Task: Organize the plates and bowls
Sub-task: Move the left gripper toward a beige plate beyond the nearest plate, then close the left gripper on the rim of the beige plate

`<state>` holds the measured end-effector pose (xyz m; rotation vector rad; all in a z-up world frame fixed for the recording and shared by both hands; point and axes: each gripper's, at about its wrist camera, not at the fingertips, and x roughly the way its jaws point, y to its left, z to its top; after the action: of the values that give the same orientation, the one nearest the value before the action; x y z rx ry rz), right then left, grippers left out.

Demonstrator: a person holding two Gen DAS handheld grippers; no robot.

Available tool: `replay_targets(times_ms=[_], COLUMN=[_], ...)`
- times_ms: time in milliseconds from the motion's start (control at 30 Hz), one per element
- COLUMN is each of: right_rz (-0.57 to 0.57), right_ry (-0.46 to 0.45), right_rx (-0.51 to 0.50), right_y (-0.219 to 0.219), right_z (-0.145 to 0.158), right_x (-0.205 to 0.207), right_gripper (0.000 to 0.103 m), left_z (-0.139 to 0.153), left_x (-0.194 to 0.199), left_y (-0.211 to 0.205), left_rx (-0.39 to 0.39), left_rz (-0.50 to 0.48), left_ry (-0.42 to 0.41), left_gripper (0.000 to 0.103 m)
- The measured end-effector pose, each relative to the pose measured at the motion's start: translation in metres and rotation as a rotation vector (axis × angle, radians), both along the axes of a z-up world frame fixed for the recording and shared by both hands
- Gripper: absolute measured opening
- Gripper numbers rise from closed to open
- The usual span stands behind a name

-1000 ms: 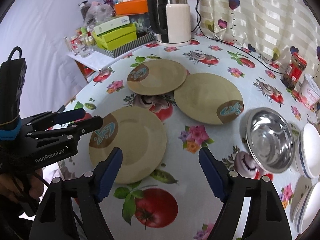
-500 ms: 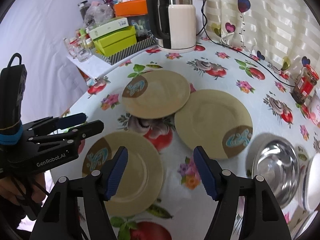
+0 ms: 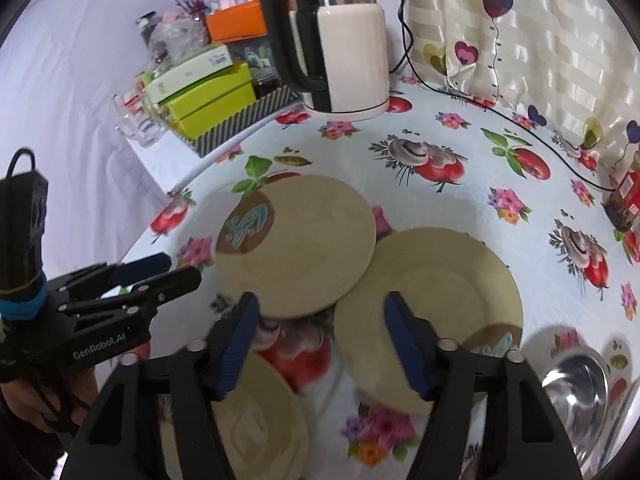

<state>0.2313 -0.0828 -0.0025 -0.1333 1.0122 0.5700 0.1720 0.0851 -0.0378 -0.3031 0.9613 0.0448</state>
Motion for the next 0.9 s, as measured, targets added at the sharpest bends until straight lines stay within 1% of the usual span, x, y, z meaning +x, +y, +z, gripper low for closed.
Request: replay_targets(times_ms=[67, 100, 233, 367, 600, 833, 900], right_rz=[-0.007, -0.009, -0.018, -0.030, -0.047, -0.054, -0.056], right_ry=[0.014, 0.019, 0.035, 0.051, 0.080, 0.114, 0.118], right_rx=[0.000, -0.001, -0.005, -0.009, -0.011, -0.004, 0.001], right_y=[0.002, 0.004, 0.009, 0.012, 0.014, 0.015, 0.015], right_z=[-0.004, -0.006, -0.013, -0.020, -0.032, -0.043, -0.044], right_x=[0.010, 0.015, 0.030, 0.045, 0.064, 0.075, 0.077], right_gripper=[0.053, 0.053, 0.052, 0.048, 0.046, 0.033, 0.032], left_z=[-0.004, -0.006, -0.013, -0.020, -0.030, -0.032, -0.032], left_x=[0.004, 0.006, 0.013, 0.020, 0.028, 0.037, 0.039], left_y=[0.002, 0.004, 0.008, 0.012, 0.017, 0.016, 0.015], left_rx=[-0.008, -0.014, -0.036, -0.056, -0.092, -0.115, -0.126], left_rz=[0.002, 0.003, 0.005, 0.010, 0.016, 0.008, 0.003], left_ry=[0.007, 0.011, 0.020, 0.037, 0.053, 0.042, 0.040], left_gripper=[0.048, 0.048, 0.048, 0.048, 0.047, 0.047, 0.047])
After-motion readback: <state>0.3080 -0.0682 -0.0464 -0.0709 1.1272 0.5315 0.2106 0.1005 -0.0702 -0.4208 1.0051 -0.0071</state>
